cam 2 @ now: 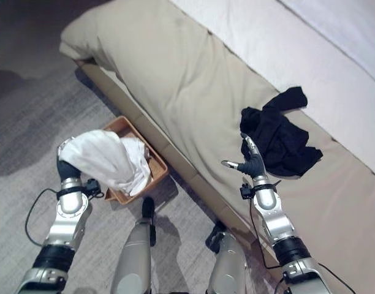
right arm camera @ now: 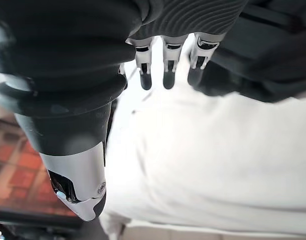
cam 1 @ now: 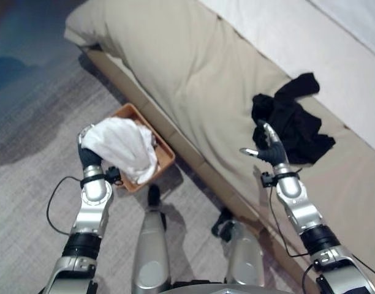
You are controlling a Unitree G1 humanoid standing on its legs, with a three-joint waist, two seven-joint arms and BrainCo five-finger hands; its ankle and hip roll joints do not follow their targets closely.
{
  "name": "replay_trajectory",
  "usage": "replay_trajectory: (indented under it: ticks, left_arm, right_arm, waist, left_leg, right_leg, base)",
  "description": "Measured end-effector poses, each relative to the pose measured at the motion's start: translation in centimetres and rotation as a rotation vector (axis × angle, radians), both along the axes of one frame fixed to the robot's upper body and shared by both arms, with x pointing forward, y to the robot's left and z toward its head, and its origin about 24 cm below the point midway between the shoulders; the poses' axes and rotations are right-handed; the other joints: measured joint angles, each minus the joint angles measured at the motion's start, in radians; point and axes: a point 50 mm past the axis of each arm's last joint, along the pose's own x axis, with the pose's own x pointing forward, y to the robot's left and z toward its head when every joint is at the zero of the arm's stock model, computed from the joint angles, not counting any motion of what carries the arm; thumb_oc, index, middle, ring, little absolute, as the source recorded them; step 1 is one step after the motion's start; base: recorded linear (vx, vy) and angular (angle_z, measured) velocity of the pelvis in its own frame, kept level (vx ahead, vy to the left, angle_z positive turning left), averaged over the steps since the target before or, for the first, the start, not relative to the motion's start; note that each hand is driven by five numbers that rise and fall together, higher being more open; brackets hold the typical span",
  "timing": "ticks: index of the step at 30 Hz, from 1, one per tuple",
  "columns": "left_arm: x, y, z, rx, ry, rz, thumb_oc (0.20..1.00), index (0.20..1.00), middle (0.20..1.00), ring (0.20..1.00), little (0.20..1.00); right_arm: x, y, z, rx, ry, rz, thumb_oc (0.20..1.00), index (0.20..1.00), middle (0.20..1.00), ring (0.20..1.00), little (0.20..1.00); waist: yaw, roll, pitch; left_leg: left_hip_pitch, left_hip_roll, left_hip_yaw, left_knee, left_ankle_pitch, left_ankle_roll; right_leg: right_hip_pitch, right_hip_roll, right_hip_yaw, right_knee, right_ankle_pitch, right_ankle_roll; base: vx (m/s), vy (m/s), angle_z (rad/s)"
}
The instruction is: Pick up clothes into the bucket
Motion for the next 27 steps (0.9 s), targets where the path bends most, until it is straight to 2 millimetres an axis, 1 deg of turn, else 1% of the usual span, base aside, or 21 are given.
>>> replay_trajectory:
  ticks: [1, 2, 6, 7, 9, 11, 13, 14, 16, 17, 19, 20, 24, 25, 27]
  left_arm:
    - [0.2, -0.1, 0.4, -0.002, -0.016, 0.004, 0.200, 0.200, 0.200, 0.200, 0.200]
    - [0.7, -0.1, 1.5, -0.002, -0.051, 0.014, 0.200, 0.200, 0.200, 0.200, 0.200]
    - [1.1, 0.1, 2.3, -0.002, -0.076, 0.048, 0.200, 0.200, 0.200, 0.200, 0.200]
    - [1.2, 0.2, 2.4, 0.000, -0.079, 0.058, 0.200, 0.200, 0.200, 0.200, 0.200]
    - [1.5, 1.0, 3.3, 0.003, -0.103, 0.105, 0.200, 0.200, 0.200, 0.200, 0.200]
    - [2.0, 1.3, 4.0, 0.005, -0.120, 0.128, 0.200, 0.200, 0.200, 0.200, 0.200]
    - [2.3, 1.4, 4.6, 0.001, -0.136, 0.141, 0.200, 0.200, 0.200, 0.200, 0.200]
    - [2.4, 1.6, 4.6, 0.000, -0.132, 0.150, 0.200, 0.200, 0.200, 0.200, 0.200]
    - [2.5, 2.2, 4.5, 0.004, -0.118, 0.184, 0.200, 0.200, 0.200, 0.200, 0.200]
    - [2.6, 3.0, 4.9, 0.016, -0.116, 0.215, 0.200, 0.200, 0.200, 0.200, 0.200]
    - [2.5, 3.9, 5.6, 0.029, -0.129, 0.251, 0.200, 0.200, 0.200, 0.200, 0.200]
    - [2.5, 4.2, 5.8, 0.032, -0.130, 0.260, 0.200, 0.200, 0.200, 0.200, 0.200]
    - [2.8, 5.1, 7.7, 0.048, -0.176, 0.306, 0.200, 0.200, 0.200, 0.200, 0.200]
    - [2.8, 5.8, 8.2, 0.038, -0.181, 0.327, 0.200, 0.200, 0.200, 0.200, 0.200]
    - [2.8, 6.5, 8.6, 0.021, -0.180, 0.349, 0.200, 0.200, 0.200, 0.200, 0.200]
  right_arm:
    - [0.0, -0.1, 0.2, 0.005, -0.010, -0.003, 1.000, 1.000, 1.000, 1.000, 1.000]
    - [0.3, -0.1, 0.8, 0.011, -0.030, -0.008, 1.000, 1.000, 1.000, 1.000, 1.000]
    - [0.7, 0.3, 1.8, 0.017, -0.067, -0.006, 1.000, 1.000, 1.000, 1.000, 1.000]
    - [0.8, 0.4, 2.1, 0.023, -0.081, -0.004, 1.000, 1.000, 1.000, 1.000, 1.000]
    - [1.0, 0.8, 3.5, 0.028, -0.142, 0.016, 1.000, 1.000, 1.000, 1.000, 1.000]
    - [1.2, 1.1, 3.9, 0.012, -0.154, 0.032, 1.000, 1.000, 1.000, 1.000, 1.000]
    - [1.4, 1.4, 3.9, 0.012, -0.151, 0.041, 1.000, 1.000, 1.000, 1.000, 1.000]
    - [1.4, 1.5, 3.6, 0.023, -0.138, 0.044, 1.000, 1.000, 1.000, 1.000, 1.000]
    - [1.5, 1.3, 3.1, 0.039, -0.118, 0.036, 1.000, 1.000, 1.000, 1.000, 1.000]
    - [1.5, 1.2, 3.2, 0.046, -0.120, 0.031, 1.000, 1.000, 1.000, 1.000, 1.000]
    - [1.5, 1.3, 3.1, 0.068, -0.122, 0.033, 1.000, 1.000, 1.000, 1.000, 1.000]
    - [1.5, 1.2, 3.1, 0.069, -0.122, 0.033, 1.000, 1.000, 1.000, 1.000, 1.000]
    - [1.3, 1.1, 2.9, 0.087, -0.122, 0.032, 1.000, 1.000, 1.000, 1.000, 1.000]
    - [1.3, 1.3, 3.1, 0.087, -0.127, 0.040, 1.000, 1.000, 1.000, 1.000, 1.000]
    - [1.2, 1.3, 3.4, 0.107, -0.143, 0.046, 1.000, 1.000, 1.000, 1.000, 1.000]
  waist:
    - [-0.001, 0.000, 0.004]
    - [0.000, -0.006, 0.023]
    - [0.000, -0.009, 0.034]
    - [-0.001, -0.010, 0.033]
    - [-0.003, -0.012, 0.034]
    - [-0.004, -0.014, 0.036]
    - [-0.006, -0.028, 0.043]
    - [-0.011, -0.034, 0.047]
    - [-0.029, -0.036, 0.046]
    - [-0.032, -0.039, 0.046]
    - [-0.052, -0.041, 0.046]
    - [-0.052, -0.042, 0.046]
    - [-0.063, -0.045, 0.046]
    - [-0.077, -0.048, 0.046]
    - [-0.088, -0.052, 0.044]
  left_leg:
    - [-0.026, 0.000, -0.006, 0.019, -0.001, -0.001]
    - [-0.067, 0.000, -0.019, 0.037, -0.005, -0.006]
    - [-0.170, 0.006, -0.049, 0.091, -0.007, -0.008]
    - [-0.188, 0.005, -0.053, 0.102, -0.006, -0.004]
    - [-0.271, 0.009, -0.066, 0.120, -0.004, -0.003]
    - [-0.335, 0.009, -0.079, 0.131, 0.006, 0.000]
    - [-0.375, 0.009, -0.088, 0.149, 0.008, -0.001]
    - [-0.387, 0.008, -0.094, 0.154, 0.007, -0.001]
    - [-0.409, 0.001, -0.105, 0.159, 0.007, -0.001]
    - [-0.428, 0.001, -0.107, 0.166, 0.005, -0.003]
    - [-0.463, 0.001, -0.111, 0.183, 0.005, -0.004]
    - [-0.472, 0.001, -0.112, 0.188, 0.004, -0.005]
    - [-0.528, 0.007, -0.116, 0.225, -0.003, -0.014]
    - [-0.544, 0.007, -0.119, 0.241, -0.005, -0.014]
    - [-0.561, 0.008, -0.121, 0.250, -0.012, -0.014]
  right_leg:
    - [-0.023, -0.005, 0.000, 0.023, -0.010, -0.004]
    - [-0.064, -0.014, 0.000, 0.063, -0.027, -0.010]
    - [-0.158, -0.019, 0.001, 0.137, -0.051, -0.027]
    - [-0.176, -0.019, 0.011, 0.144, -0.054, -0.028]
    - [-0.258, -0.019, 0.012, 0.177, -0.065, -0.033]
    - [-0.319, -0.019, 0.010, 0.198, -0.067, -0.037]
    - [-0.353, -0.023, 0.007, 0.219, -0.071, -0.044]
    - [-0.359, -0.024, 0.005, 0.222, -0.073, -0.046]
    - [-0.371, -0.025, 0.000, 0.220, -0.074, -0.047]
    - [-0.387, -0.025, -0.001, 0.221, -0.074, -0.048]
    - [-0.411, -0.024, -0.002, 0.223, -0.072, -0.046]
    - [-0.417, -0.024, -0.002, 0.224, -0.071, -0.045]
    - [-0.460, -0.025, -0.001, 0.237, -0.069, -0.046]
    - [-0.470, -0.025, -0.001, 0.239, -0.069, -0.046]
    - [-0.481, -0.023, -0.001, 0.240, -0.069, -0.047]
  base:
    - [-0.08, 0.005, 0.17]
    - [-0.08, 0.016, 0.14]
    - [-0.11, 0.010, 0.10]
    - [-0.09, 0.011, 0.07]
    - [-0.08, 0.008, 0.04]
    - [-0.05, 0.001, 0.03]
    - [-0.02, 0.008, 0.06]
    - [-0.02, 0.026, 0.09]
    - [0.00, 0.020, 0.11]
    - [0.00, 0.000, 0.04]
    - [0.00, 0.000, 0.00]
    - [0.00, 0.000, 0.00]
    - [0.02, 0.003, -0.03]
    - [0.01, 0.004, -0.03]
    - [0.00, 0.006, -0.04]
